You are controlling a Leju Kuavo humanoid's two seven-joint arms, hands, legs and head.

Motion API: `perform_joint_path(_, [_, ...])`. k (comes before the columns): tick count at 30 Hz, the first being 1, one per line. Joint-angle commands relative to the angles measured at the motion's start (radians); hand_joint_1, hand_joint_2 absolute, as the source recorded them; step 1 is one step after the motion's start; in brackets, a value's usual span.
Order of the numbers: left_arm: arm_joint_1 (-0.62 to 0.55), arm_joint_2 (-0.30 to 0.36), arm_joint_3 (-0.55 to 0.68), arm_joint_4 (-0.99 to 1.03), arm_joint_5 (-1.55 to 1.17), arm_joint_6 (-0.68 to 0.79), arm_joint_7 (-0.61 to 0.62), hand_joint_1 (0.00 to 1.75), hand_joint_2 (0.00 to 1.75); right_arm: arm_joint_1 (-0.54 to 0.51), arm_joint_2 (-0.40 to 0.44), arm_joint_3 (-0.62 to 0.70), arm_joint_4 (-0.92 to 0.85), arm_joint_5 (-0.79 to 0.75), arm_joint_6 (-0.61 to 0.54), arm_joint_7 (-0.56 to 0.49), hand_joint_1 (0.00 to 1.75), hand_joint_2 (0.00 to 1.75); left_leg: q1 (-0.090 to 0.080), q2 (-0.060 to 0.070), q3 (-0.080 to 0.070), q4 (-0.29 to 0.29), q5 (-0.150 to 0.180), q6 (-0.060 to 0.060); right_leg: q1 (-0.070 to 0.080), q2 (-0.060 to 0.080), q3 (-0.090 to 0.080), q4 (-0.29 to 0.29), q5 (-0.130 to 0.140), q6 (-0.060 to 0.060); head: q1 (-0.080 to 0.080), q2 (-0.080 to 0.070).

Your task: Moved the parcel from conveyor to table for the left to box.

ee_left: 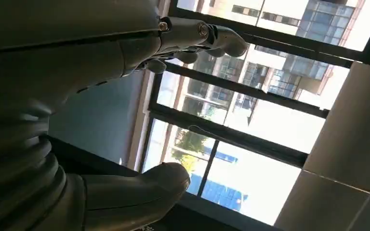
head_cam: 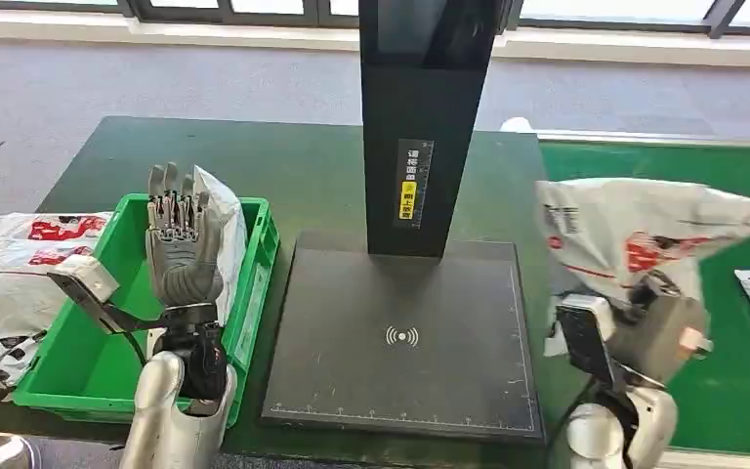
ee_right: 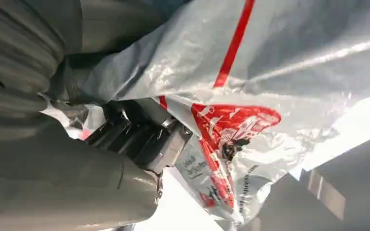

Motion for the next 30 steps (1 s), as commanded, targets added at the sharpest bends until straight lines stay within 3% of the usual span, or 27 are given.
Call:
perform_joint_path(1, [-0.076, 0.022, -0.041, 0.105, -0.002, 0.008, -0.002, 0.0, 1.75, -0.104, -0.046, 0.415, 0.31, -0.142, 0.162, 0.004, 1.75, 1.75, 0.001, 0.004, 0.002, -0.002, 0.001, -0.002, 0.001, 0.003, 0.001, -0.001, 0.001, -0.001, 0.0, 0.0])
perform_joint_path(3, [-0.08, 0.023, -0.046, 0.109, -0.004, 0.009, -0.002, 0.0, 1.75, -0.114, -0.059, 0.431, 0.338, -0.188, 0.214, -0.002, 1.75, 1.75, 0.001, 0.001, 0.002, -0.001, 0.001, -0.001, 0.001, 0.001, 0.002, -0.001, 0.001, -0.001, 0.0, 0.0])
perform_joint_path(13, [-0.048, 0.018, -0.043, 0.084, 0.004, 0.011, 0.0, 0.0, 1.75, -0.123, -0.072, 0.434, 0.385, -0.205, 0.226, -0.021, 1.75, 1.75, 0.0, 0.001, 0.002, -0.003, 0.001, -0.001, 0.0, 0.0, 0.003, -0.003, 0.001, -0.001, 0.0, 0.0])
perform_joint_path(14, [-0.047, 0.018, -0.044, 0.082, 0.004, 0.011, 0.0, 0.0, 1.75, -0.12, -0.068, 0.429, 0.384, -0.207, 0.215, -0.02, 0.14, 1.75, 0.001, 0.001, 0.002, -0.002, 0.001, -0.001, 0.001, 0.0, 0.002, -0.003, 0.001, -0.001, 0.0, 0.0])
perform_joint_path(15, [-0.045, 0.018, -0.045, 0.08, 0.004, 0.011, 0.0, 0.0, 1.75, -0.119, -0.067, 0.43, 0.387, -0.206, 0.213, -0.018, 0.0, 1.75, 0.0, 0.002, 0.003, -0.003, 0.001, -0.001, 0.0, 0.0, 0.003, -0.004, 0.001, -0.002, 0.0, 0.0])
perform_joint_path(30, [-0.035, 0.024, -0.05, 0.07, 0.0, 0.018, 0.013, 0.0, 1.75, -0.125, -0.07, 0.432, 0.394, -0.213, 0.188, -0.009, 0.0, 1.75, 0.0, 0.001, 0.002, -0.002, 0.001, -0.001, 0.0, 0.0, 0.002, -0.003, 0.001, -0.001, 0.0, 0.0])
